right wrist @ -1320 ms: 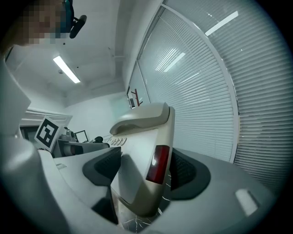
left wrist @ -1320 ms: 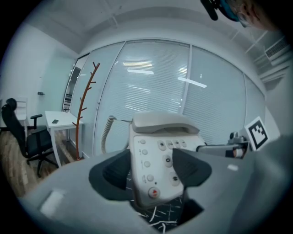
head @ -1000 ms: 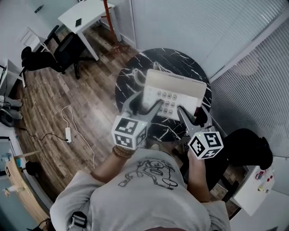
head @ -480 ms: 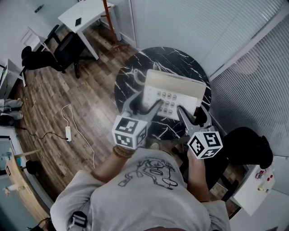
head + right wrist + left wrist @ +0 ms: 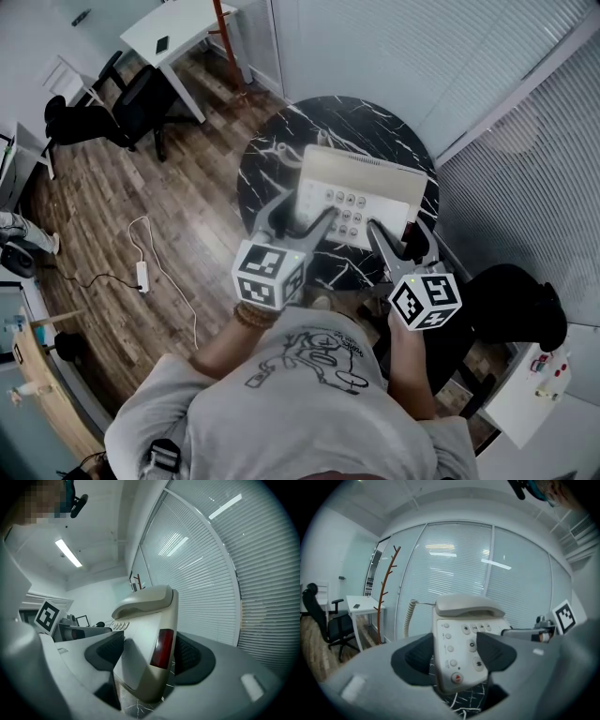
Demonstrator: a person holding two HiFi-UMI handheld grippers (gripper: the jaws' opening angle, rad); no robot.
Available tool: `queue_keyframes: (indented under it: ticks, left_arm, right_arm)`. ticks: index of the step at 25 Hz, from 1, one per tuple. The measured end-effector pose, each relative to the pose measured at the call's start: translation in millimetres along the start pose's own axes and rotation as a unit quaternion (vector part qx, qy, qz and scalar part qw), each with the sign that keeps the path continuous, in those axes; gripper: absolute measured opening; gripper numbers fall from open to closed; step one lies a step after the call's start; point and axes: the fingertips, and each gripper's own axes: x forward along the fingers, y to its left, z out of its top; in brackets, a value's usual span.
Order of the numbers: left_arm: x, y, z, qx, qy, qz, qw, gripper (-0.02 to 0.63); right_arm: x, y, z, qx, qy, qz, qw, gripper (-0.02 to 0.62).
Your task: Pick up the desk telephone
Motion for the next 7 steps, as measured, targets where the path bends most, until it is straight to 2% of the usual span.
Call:
queue_keyframes:
  ticks: [7]
  left_arm:
    - [0.0,0.7,1.4,0.0,0.0,0.003,1.0,0.288]
  right_arm:
    - [1.3,-0.2,0.8,0.001,0.002,0.001,1.0,0.331]
